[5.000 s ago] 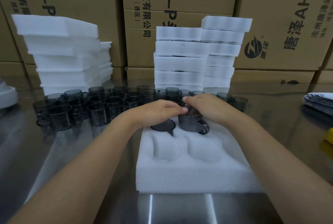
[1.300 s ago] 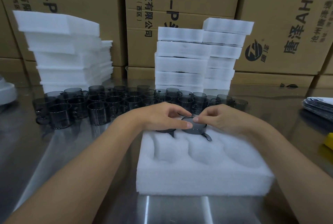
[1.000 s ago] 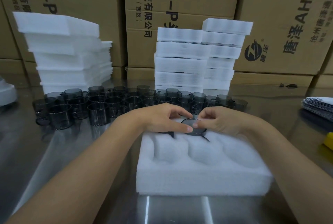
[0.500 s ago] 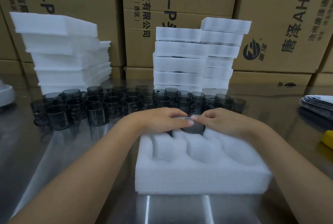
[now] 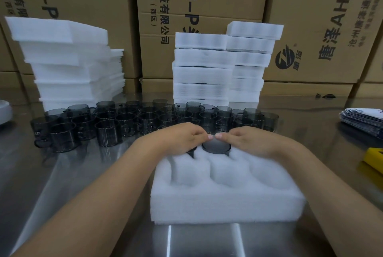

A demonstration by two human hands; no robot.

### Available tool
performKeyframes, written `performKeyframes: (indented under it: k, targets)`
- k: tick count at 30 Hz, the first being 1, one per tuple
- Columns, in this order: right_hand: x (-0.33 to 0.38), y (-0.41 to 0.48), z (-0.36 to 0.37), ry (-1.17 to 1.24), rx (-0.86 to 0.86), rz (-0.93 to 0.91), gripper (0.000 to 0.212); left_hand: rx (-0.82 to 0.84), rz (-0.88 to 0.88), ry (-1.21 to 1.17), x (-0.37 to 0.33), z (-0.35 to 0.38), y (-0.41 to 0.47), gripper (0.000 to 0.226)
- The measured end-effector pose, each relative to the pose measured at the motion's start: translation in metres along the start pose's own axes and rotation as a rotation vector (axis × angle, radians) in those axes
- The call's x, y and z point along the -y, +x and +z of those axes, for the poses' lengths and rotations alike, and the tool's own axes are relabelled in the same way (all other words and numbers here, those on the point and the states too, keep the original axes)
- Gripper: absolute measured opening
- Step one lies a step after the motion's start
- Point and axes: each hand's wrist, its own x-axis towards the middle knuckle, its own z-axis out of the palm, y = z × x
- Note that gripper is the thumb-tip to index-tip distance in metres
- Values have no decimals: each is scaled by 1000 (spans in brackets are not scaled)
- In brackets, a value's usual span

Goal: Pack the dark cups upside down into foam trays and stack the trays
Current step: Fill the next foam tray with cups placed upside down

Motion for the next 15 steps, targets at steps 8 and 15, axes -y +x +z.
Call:
performKeyframes:
  k: [8,15]
  targets:
    - [-7,5,2,23,6,34,70,-6,-32,47,1,3,1,35]
    - [-27,13,-1,300,-565,91,44,27,23,18,2,4,-7,76]
